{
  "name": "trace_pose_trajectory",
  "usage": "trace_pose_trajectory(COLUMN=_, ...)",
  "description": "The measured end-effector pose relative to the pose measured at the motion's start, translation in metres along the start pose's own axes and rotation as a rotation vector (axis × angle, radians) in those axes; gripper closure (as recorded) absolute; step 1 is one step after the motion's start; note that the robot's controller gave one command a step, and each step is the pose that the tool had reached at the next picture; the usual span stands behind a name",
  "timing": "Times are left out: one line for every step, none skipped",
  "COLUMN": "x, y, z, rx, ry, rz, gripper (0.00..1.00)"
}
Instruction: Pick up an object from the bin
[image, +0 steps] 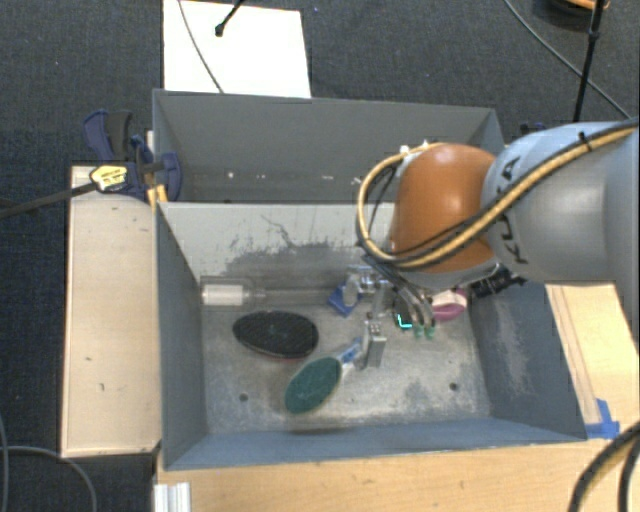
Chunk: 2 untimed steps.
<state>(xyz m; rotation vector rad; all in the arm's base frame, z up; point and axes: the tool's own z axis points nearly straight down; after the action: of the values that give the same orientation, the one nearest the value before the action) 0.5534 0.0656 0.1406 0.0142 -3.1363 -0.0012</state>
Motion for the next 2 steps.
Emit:
trace_pose_trajectory(x=0.0109, y=0.055, z=0.066, rx=0.0, ry=-0.008, rz=0.131, gripper=0.0)
trace_pose_trajectory(x=0.0072, y=0.0539, z=0.0608, rx=-0.003, ry=-0.018, rz=0.137, gripper=1.0)
